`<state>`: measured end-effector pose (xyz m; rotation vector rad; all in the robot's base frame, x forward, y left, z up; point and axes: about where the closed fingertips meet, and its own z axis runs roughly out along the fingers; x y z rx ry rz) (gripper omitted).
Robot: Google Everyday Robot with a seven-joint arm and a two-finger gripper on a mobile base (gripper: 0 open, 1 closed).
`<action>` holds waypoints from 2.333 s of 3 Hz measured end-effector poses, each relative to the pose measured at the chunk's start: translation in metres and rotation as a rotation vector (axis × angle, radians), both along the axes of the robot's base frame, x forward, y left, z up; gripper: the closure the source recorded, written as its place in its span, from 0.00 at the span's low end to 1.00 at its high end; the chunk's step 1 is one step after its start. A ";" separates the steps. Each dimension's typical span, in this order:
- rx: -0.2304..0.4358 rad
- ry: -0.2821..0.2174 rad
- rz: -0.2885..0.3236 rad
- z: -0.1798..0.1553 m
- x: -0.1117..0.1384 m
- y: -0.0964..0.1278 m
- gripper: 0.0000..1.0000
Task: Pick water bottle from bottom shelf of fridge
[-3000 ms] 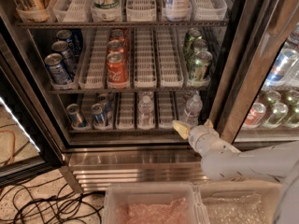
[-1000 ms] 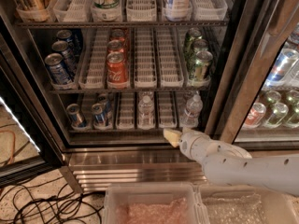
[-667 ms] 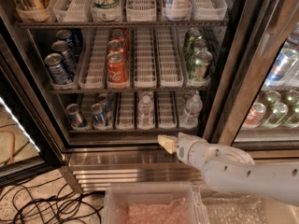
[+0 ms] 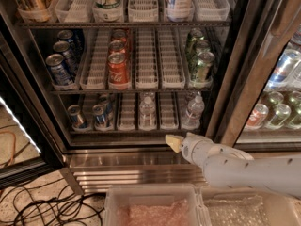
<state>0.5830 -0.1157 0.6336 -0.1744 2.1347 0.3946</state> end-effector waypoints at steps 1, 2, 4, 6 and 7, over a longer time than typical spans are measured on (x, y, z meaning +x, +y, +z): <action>-0.102 -0.043 -0.120 -0.019 0.036 -0.035 0.34; -0.137 -0.071 -0.182 -0.024 0.050 -0.047 0.34; -0.165 -0.136 -0.257 -0.014 0.060 -0.060 0.33; -0.152 -0.168 -0.298 -0.008 0.075 -0.067 0.34; -0.114 -0.176 -0.297 -0.006 0.091 -0.062 0.31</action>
Offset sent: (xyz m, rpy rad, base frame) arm 0.0654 -0.0637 -0.0311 -0.1834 -0.1037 -0.2662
